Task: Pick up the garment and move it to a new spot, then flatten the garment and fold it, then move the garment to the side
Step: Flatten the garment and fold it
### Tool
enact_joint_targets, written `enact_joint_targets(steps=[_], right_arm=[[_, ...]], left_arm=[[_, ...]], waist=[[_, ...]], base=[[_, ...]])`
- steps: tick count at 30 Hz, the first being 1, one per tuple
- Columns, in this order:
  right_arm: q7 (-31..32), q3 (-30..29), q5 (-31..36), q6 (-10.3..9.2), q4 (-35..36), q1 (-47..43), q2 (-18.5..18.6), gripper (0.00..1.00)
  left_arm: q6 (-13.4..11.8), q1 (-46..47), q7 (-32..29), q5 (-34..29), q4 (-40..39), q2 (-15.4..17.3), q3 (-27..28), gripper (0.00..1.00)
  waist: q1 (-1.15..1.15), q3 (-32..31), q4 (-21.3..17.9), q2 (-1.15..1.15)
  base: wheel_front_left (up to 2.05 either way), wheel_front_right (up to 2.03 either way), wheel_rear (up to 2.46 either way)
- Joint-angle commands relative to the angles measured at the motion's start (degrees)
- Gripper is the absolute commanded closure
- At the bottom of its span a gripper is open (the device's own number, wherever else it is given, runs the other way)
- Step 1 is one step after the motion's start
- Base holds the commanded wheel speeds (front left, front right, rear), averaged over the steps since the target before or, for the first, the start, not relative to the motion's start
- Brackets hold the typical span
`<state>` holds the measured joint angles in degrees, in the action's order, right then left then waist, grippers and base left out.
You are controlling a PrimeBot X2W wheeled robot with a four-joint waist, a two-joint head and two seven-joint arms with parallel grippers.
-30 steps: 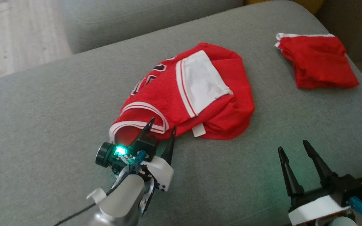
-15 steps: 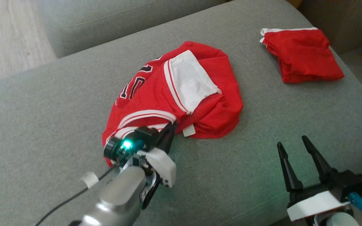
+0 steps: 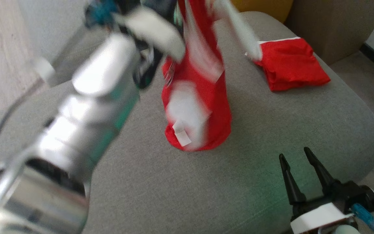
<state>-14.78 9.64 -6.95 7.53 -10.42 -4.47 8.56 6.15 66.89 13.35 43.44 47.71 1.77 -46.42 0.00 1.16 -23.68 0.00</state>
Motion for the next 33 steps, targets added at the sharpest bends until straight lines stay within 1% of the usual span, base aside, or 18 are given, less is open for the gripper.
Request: enact_joint_targets(steps=[1,4,7,9,11,14,17,19,23,26,28,33], right_arm=[[-0.22,0.98,0.36,-0.04,1.55,0.59,0.42,0.0],[-0.22,-0.52,0.49,-0.04,1.85,-0.37,0.36,0.0],[-0.22,-2.07,0.86,-0.04,2.44,-1.24,0.2,0.0],[-0.22,-2.8,1.09,-0.04,2.89,-1.94,0.1,0.0],[-0.22,-3.68,1.31,-0.04,3.27,-2.76,0.0,0.0],[-0.22,-5.07,1.43,-0.04,3.85,-3.73,-0.27,0.0],[-0.22,-5.54,1.55,-0.04,4.22,-4.47,-0.26,0.0],[-0.22,-5.76,1.6,-0.04,4.45,-4.9,-0.24,0.0],[-0.22,-6.09,1.61,-0.04,4.74,-5.67,0.04,0.0],[-0.22,-5.9,1.67,-0.04,4.69,-5.8,0.35,0.0],[-0.22,-5.8,1.68,-0.04,4.68,-5.71,0.56,0.0],[-0.22,-5.62,1.66,-0.04,4.66,-5.73,1.22,0.0]], left_arm=[[0.45,4.76,0.78,0.41,-1.34,1.15,2.58,1.0],[0.84,9.68,1.33,1.0,-1.74,1.79,5.09,1.0],[1.1,8.73,1.47,3.31,-2.4,3.16,7.11,1.0],[1.22,4.61,1.31,5.62,-3.76,4.36,7.44,1.0],[1.28,-1.42,0.53,7.92,-5.97,6.36,7.23,1.0],[1.26,-12.99,-0.04,10.51,-10.07,11.13,7.05,1.0],[-0.44,-25.67,0.24,14.03,-14.28,16.16,9.04,1.0],[-2.27,-32.96,0.65,15.2,-17.18,19.55,10.52,1.0],[-5.55,-43.88,1.22,17.09,-22.35,24.63,14.15,1.0],[-8.46,-49.11,1.4,16.73,-25.22,27.35,15.82,1.0],[-9.86,-51.58,1.44,16.39,-26.55,28.61,16.32,1.0],[-13.29,-55.24,1.02,16.27,-28.25,30.3,16.76,1.0]], waist=[[0.0,-0.63,-0.24,0.0],[0.0,-1.12,1.08,0.0],[0.0,-1.83,3.13,0.0],[0.0,-2.16,4.91,0.0],[0.0,-2.29,6.87,0.0],[0.0,-2.11,9.6,0.0],[0.0,-1.83,11.85,0.0],[0.0,-1.66,13.06,0.0],[0.0,-1.56,14.96,0.0],[0.0,-1.66,15.79,0.0],[0.0,-1.69,16.18,0.0],[0.0,-1.8,16.98,0.0]], base=[[0.0,0.0,0.0],[0.0,0.0,0.0],[0.0,0.0,0.0],[0.0,0.0,0.0],[0.0,0.0,0.0],[0.0,0.0,0.0],[0.0,0.0,0.0],[0.0,0.0,0.0],[0.0,0.0,0.0],[0.0,0.0,0.0],[0.0,0.0,0.0],[0.0,0.0,0.0]])
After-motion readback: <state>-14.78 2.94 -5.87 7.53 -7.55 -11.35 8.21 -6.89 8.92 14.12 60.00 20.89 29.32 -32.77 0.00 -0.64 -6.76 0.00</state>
